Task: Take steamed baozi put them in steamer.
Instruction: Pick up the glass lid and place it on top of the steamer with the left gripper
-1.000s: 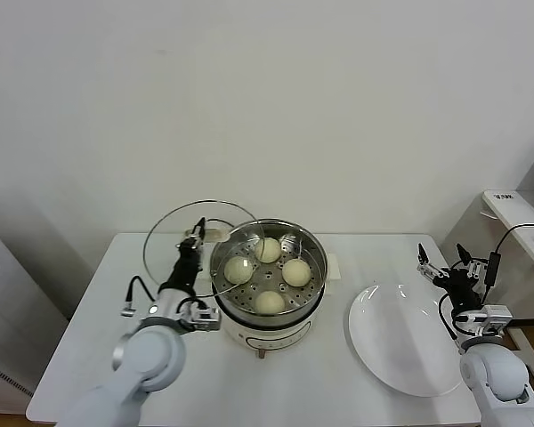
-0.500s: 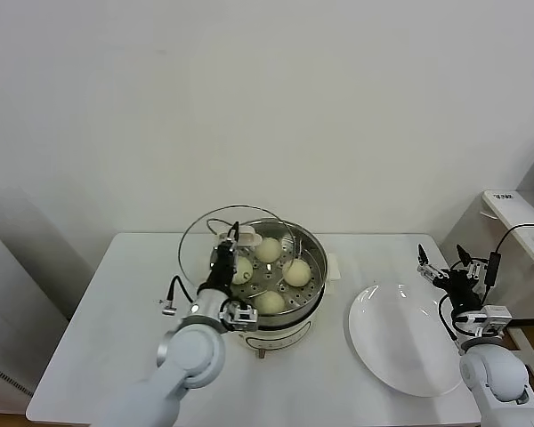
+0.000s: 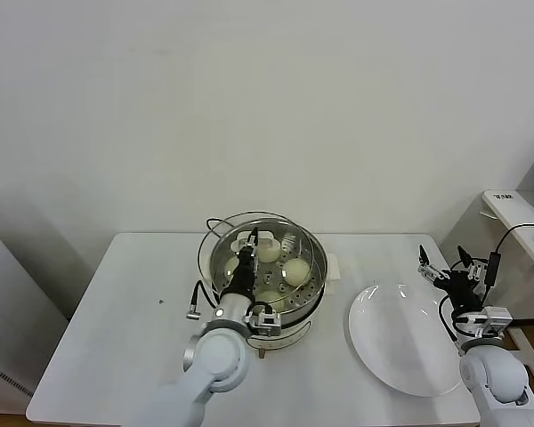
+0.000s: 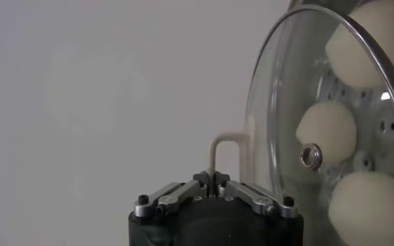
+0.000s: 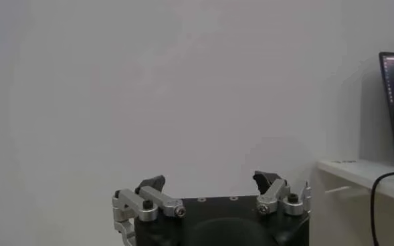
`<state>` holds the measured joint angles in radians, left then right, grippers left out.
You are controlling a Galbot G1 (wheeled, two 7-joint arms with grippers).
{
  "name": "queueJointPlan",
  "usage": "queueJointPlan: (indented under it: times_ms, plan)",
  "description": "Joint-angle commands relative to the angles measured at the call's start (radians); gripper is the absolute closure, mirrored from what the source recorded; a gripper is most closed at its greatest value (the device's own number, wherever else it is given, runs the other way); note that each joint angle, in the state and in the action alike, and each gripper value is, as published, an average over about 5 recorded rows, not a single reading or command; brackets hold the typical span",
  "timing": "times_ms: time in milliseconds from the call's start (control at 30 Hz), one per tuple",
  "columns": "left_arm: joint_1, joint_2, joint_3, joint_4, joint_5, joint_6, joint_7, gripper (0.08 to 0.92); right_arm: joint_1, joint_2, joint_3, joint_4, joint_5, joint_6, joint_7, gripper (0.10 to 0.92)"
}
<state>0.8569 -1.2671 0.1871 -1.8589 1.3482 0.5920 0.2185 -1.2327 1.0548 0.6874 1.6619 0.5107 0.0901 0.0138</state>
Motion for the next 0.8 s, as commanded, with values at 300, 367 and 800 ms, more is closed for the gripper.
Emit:
queueJointPlan:
  times_ms: [300,367,800]
  plan:
    - [0.002,-0.061,0.029,0.026,0.044,0.009,0.008,0.894,-0.002,0.001,0.004,0.0,0.0,0.002,-0.001,0.203]
    - [0.003,-0.065,0.034,0.03,0.046,0.01,0.008,0.894,-0.004,0.001,0.006,0.001,0.001,0.003,-0.002,0.203]
    - [0.008,-0.067,0.034,0.047,0.041,0.009,0.007,0.894,-0.009,-0.001,0.011,0.007,0.002,0.005,-0.005,0.203]
